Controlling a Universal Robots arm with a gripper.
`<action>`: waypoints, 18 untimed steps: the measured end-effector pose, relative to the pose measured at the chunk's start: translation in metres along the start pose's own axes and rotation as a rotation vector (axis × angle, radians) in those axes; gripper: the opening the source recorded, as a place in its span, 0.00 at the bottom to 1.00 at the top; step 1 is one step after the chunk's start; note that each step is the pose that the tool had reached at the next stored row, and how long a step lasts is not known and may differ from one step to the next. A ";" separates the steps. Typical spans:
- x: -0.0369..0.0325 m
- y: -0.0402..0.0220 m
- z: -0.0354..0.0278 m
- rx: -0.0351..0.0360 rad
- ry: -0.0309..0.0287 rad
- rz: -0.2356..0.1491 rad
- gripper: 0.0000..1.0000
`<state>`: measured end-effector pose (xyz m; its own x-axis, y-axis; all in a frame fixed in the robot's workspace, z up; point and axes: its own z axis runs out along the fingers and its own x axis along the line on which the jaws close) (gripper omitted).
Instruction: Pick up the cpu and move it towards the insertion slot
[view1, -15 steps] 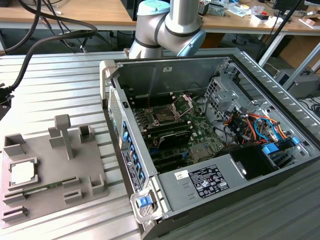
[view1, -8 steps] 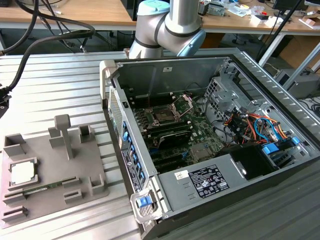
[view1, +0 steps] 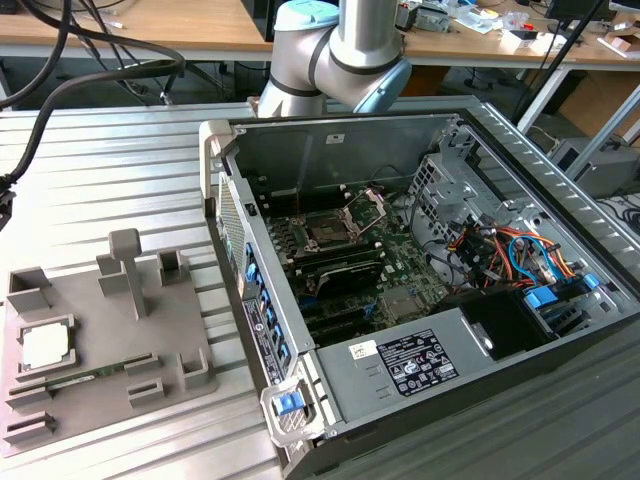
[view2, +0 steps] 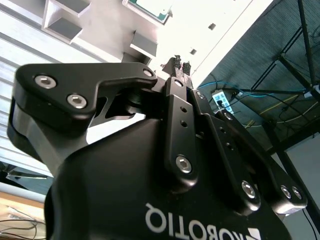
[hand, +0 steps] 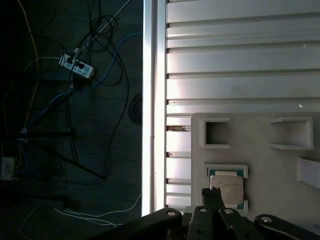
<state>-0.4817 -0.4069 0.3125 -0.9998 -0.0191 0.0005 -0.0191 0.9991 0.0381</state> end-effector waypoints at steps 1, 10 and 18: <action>0.0003 0.0000 0.0000 0.0000 0.0000 0.000 0.11; 0.0042 0.0001 0.0003 0.0000 0.0000 0.000 0.11; 0.0078 0.0001 0.0006 0.0001 0.0000 0.000 0.11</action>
<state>-0.4895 -0.4070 0.3119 -0.9998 -0.0192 0.0005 -0.0191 0.9991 0.0381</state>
